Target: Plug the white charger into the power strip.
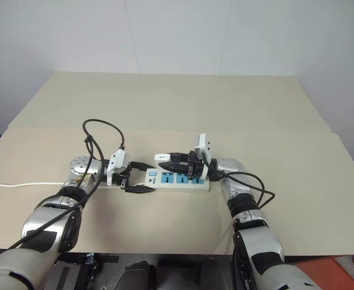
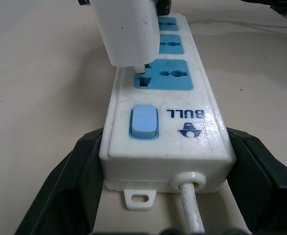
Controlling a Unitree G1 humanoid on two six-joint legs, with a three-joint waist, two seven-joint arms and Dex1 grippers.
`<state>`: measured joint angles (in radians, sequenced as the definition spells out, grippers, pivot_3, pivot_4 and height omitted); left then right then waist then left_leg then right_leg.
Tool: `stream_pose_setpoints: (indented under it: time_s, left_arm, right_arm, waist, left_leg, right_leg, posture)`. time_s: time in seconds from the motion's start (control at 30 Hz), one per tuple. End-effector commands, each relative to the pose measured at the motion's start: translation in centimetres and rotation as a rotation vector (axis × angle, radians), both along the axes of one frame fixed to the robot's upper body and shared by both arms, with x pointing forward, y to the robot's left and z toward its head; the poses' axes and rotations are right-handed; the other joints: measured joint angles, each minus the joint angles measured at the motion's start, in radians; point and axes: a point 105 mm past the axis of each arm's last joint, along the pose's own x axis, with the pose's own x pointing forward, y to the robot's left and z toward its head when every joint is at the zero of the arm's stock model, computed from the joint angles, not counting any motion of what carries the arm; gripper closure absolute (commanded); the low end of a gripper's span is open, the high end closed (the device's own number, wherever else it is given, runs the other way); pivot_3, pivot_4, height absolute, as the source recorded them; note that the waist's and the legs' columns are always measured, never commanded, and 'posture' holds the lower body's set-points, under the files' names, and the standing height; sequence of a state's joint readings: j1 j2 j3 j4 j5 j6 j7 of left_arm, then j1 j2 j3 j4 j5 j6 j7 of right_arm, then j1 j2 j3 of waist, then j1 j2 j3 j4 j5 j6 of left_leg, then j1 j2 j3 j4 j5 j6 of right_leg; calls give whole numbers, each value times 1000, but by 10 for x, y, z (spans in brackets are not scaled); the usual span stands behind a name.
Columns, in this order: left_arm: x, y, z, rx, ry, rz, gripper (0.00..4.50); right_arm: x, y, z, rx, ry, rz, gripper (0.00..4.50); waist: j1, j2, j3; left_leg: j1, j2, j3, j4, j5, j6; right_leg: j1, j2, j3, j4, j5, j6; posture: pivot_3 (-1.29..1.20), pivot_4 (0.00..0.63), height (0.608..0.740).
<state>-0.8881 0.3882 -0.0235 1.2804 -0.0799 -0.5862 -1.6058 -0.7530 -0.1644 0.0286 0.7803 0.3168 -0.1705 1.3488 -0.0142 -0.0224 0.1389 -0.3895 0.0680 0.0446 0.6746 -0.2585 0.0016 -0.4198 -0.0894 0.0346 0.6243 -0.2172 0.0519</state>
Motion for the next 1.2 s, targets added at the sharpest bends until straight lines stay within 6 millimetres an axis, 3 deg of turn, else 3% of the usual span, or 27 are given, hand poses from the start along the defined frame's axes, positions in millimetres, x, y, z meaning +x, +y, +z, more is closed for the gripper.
stream_pose_setpoints:
  time_s: [0.03, 0.33, 0.93, 1.2]
  left_arm:
    - [-3, 0, -4, 14, 10, -16, 1231]
    - [-3, 0, -5, 11, 12, -12, 1231]
    - [-2, 0, -2, 8, 5, -9, 1231]
    - [-2, 0, -1, 5, 3, -8, 1231]
  right_arm:
    - [6, -1, 10, 9, -69, -40, 3402]
    - [3, -7, 2, -20, -44, -18, 3402]
    - [-1, 1, -6, -32, 11, 7, 3402]
    - [0, 8, 0, 7, 20, 8, 3402]
  waist:
    - [0, 0, 0]
    - [-1, 0, 0]
    - [-1, 0, 0]
    - [-2, 0, 0]
  left_leg:
    - [0, 0, 0, 0, 0, 0]
    - [0, 0, 0, 0, 0, 0]
    - [1, 0, 0, 0, 0, 0]
    - [1, 0, 0, 0, 0, 0]
  right_leg:
    - [0, 0, 0, 0, 0, 0]
    - [0, 0, 0, 0, 0, 0]
    - [1, 0, 0, 0, 0, 0]
    - [0, 0, 0, 0, 0, 0]
  posture:
    - [0, 150, 740]
    - [0, 150, 740]
    - [0, 150, 740]
    - [0, 150, 740]
